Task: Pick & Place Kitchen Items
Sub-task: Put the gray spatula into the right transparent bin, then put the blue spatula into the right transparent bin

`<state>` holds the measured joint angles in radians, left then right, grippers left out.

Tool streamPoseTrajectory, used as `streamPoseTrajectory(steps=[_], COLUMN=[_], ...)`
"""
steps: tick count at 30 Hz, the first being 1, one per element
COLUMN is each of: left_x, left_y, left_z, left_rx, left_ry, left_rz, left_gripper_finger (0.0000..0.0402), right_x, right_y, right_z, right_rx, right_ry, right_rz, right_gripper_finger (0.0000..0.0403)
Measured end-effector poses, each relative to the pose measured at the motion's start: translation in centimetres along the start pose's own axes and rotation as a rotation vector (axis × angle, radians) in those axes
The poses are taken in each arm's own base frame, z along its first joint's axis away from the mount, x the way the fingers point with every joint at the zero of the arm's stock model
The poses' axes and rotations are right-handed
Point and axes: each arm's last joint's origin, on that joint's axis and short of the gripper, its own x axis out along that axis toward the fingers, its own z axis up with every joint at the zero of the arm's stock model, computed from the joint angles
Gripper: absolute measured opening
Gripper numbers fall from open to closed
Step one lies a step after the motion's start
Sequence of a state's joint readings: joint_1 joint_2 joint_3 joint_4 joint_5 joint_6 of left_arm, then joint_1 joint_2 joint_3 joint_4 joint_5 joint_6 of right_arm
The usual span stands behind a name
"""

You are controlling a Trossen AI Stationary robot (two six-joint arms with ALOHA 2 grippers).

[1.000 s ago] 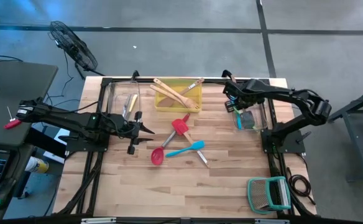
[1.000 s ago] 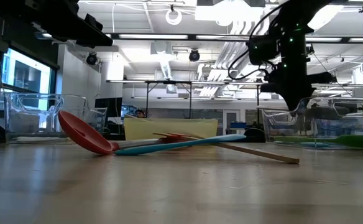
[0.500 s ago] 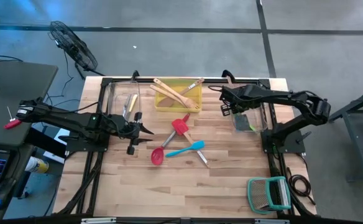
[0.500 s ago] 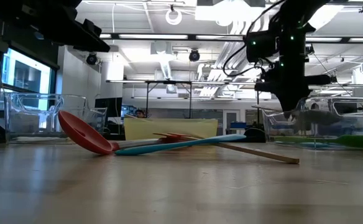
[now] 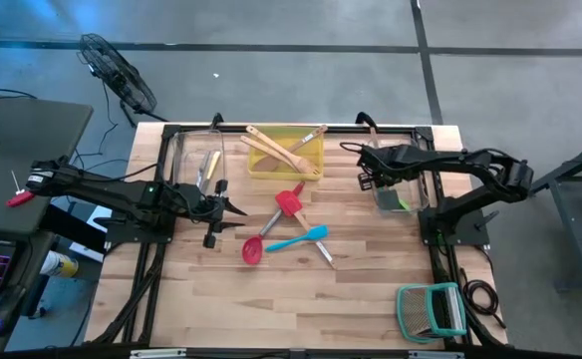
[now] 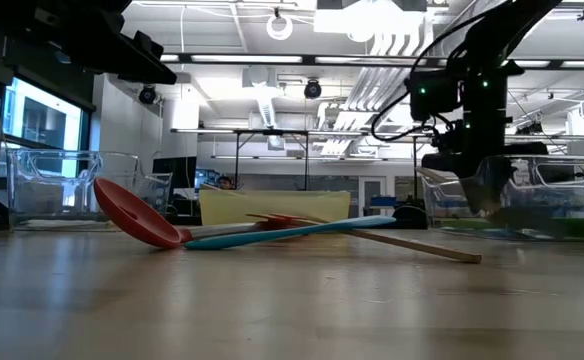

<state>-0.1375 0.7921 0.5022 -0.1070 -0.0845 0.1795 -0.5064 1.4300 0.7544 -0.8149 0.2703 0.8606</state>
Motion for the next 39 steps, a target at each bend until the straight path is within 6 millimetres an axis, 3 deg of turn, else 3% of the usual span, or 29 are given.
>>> streamPoseTrajectory(steps=[10,16,27,33,39], left_x=[0.0,0.0,0.0,0.0,0.0], left_y=[0.0,0.0,0.0,0.0,0.0], left_z=[0.1,0.0,0.1,0.0,0.0], left_rx=[0.006,0.016,0.025,0.025,0.025], left_ry=[-0.009,-0.009,-0.009,-0.008,-0.008], left_rz=[0.002,0.002,0.002,0.002,0.002], left_gripper_finger=[0.0122,0.0122,0.0122,0.0122,0.0122], right_x=[0.3,0.2,-1.4,-4.4,-7.6], right_y=[0.4,0.5,1.4,2.2,2.1], right_z=[0.0,0.1,1.4,2.7,3.7], right_rx=[0.007,-0.018,-0.053,-0.044,-0.042], right_ry=[0.004,-0.011,-0.042,0.000,0.035], right_rz=[0.037,0.048,0.108,0.197,0.172], right_gripper_finger=[0.0234,0.0298,0.0293,0.0281,0.0273])
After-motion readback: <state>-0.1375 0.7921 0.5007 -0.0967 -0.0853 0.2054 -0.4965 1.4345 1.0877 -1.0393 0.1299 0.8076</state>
